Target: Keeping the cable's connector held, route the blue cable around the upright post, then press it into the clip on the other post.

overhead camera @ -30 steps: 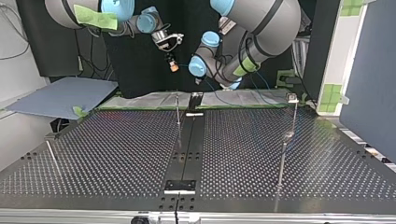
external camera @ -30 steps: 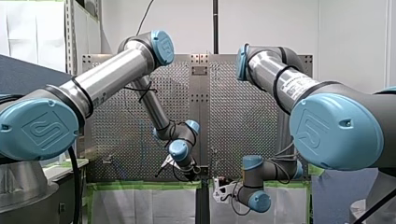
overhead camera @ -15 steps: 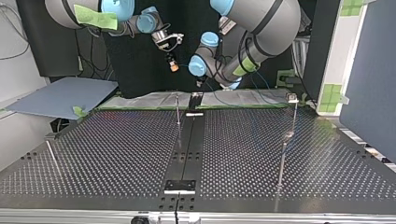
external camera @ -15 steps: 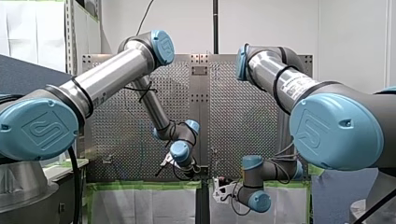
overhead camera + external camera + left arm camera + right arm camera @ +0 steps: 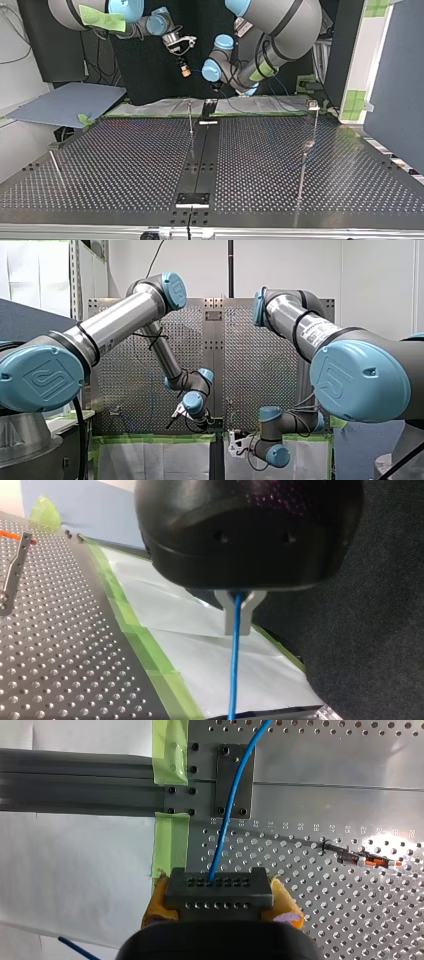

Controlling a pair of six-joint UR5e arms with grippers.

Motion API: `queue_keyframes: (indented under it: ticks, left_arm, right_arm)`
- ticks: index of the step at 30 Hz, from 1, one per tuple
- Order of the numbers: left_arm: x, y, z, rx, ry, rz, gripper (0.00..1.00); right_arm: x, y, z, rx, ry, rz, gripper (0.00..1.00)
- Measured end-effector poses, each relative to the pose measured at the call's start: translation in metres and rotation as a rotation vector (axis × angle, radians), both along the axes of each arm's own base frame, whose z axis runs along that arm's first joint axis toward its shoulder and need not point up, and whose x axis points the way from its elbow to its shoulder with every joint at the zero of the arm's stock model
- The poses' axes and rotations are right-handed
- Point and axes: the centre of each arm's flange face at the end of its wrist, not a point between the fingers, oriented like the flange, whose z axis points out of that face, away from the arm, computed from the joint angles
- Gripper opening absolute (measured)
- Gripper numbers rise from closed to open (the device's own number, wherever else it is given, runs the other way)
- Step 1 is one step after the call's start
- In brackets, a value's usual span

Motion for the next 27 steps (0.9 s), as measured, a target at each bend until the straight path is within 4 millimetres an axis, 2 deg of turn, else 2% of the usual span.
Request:
queue_keyframes:
  ticks: [16, 22, 27]
  left_arm:
    - [0.003, 0.002, 0.004, -0.045, 0.011, 0.032, 0.0]
    - [0.009, -0.004, 0.023, -0.123, -0.018, 0.054, 0.0]
    - [0.011, -0.009, 0.033, -0.159, -0.035, 0.056, 0.0]
  right_arm:
    - [-0.007, -0.01, 0.002, -0.017, 0.003, -0.013, 0.0]
    - [-0.007, -0.019, 0.016, -0.03, -0.002, 0.001, 0.0]
    - [-0.006, -0.028, 0.035, -0.04, 0.003, 0.001, 0.0]
